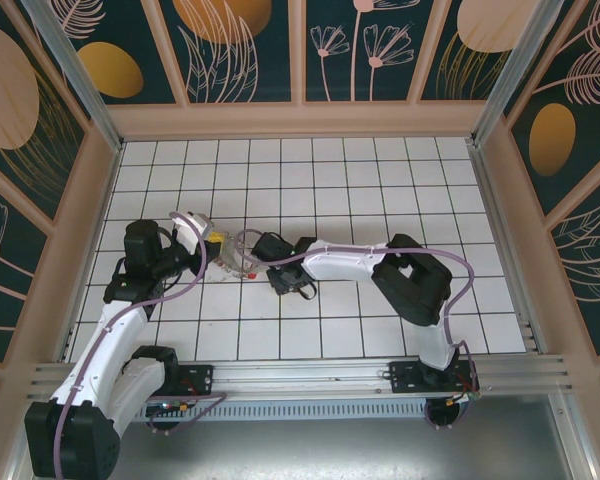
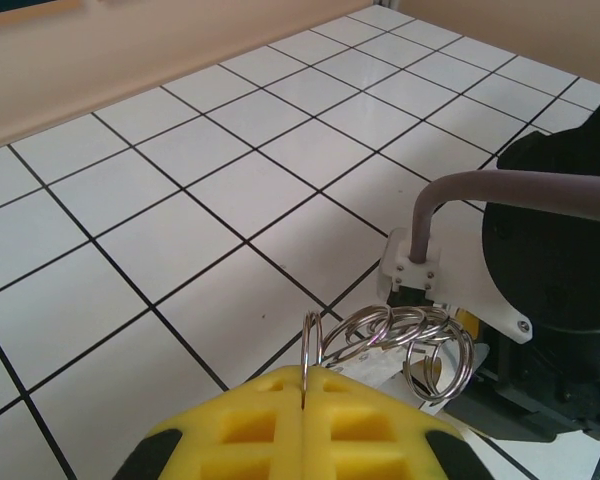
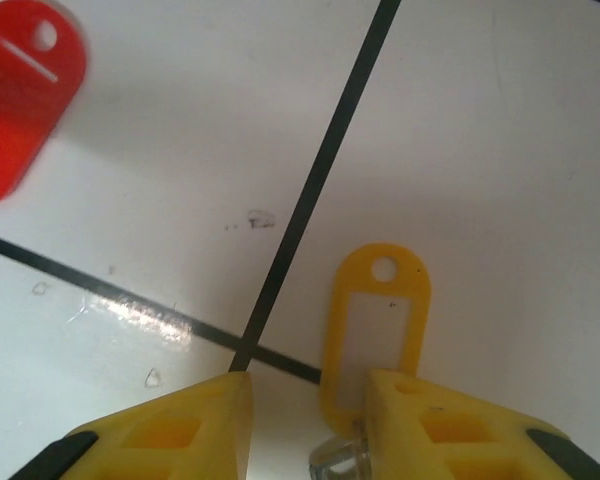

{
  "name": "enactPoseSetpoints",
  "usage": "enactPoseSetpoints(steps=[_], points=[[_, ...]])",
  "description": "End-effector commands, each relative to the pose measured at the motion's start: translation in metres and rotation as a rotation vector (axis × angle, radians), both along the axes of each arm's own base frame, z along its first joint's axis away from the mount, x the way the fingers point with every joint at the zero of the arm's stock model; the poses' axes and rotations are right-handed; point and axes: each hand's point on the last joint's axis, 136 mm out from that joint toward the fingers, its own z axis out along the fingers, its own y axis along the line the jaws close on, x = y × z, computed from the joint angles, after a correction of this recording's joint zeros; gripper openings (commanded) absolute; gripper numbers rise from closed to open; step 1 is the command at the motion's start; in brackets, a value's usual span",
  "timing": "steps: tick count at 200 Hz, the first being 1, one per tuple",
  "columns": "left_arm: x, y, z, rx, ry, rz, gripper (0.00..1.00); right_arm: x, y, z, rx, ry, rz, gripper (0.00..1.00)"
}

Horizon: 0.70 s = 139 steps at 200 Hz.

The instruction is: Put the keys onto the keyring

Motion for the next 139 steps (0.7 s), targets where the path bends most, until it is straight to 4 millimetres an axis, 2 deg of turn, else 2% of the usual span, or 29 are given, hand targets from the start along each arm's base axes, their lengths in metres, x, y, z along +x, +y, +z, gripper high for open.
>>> enactPoseSetpoints(steps=[1, 55, 139], points=[[0.004, -0.001, 0.024, 0.007, -0.074, -0.007, 0.0, -0.009, -0.009, 0.002, -0.047, 0.027, -0.019, 0.35], [0.006, -0.002, 0.024, 0.005, -0.072, -0.011, 0.0, -0.011, -0.014, 0.01, -0.046, 0.015, -0.035, 0.31], [0.006, -0.002, 0.028, 0.001, -0.077, -0.015, 0.0, -0.016, -0.028, 0.016, -0.054, -0.009, 0.02, 0.32]])
